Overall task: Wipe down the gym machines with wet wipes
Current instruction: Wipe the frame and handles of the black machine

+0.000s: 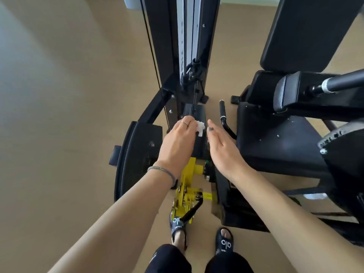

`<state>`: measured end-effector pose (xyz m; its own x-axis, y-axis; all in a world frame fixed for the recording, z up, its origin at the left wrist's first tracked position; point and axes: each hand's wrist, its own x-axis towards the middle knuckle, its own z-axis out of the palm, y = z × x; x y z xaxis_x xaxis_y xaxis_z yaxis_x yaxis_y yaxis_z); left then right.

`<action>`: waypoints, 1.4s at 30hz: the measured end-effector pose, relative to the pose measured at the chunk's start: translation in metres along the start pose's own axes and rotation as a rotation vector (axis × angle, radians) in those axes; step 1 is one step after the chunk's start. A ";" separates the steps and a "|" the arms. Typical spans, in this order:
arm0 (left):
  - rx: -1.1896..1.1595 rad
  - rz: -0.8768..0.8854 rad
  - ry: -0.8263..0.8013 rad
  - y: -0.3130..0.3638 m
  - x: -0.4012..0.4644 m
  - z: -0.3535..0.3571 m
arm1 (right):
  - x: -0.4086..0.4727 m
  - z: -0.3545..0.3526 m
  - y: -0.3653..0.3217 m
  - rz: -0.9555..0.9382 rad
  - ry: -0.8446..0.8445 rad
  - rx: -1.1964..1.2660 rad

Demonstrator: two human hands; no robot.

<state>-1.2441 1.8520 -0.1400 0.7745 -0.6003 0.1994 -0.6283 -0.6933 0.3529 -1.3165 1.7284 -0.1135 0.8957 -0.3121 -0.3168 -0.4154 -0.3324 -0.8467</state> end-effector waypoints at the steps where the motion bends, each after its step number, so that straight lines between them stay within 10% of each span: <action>1: 0.012 0.019 -0.042 -0.005 0.008 0.006 | 0.007 0.003 0.000 0.029 0.019 0.041; 8: 0.175 0.322 -0.107 -0.027 0.041 0.016 | 0.032 0.011 0.005 0.112 0.076 0.122; 23: 0.395 0.230 -0.642 -0.068 0.169 0.075 | 0.110 0.002 0.028 0.165 -0.008 0.147; 34: -0.220 -0.390 -0.243 -0.048 0.077 0.013 | 0.100 0.007 0.021 0.249 0.047 0.275; 42: -0.280 -0.321 0.034 -0.007 -0.008 -0.008 | 0.076 0.020 0.017 0.335 0.082 0.391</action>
<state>-1.2458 1.8647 -0.1371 0.9325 -0.3549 0.0672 -0.3141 -0.7050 0.6359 -1.2520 1.7172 -0.1602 0.7016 -0.4185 -0.5768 -0.5727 0.1506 -0.8058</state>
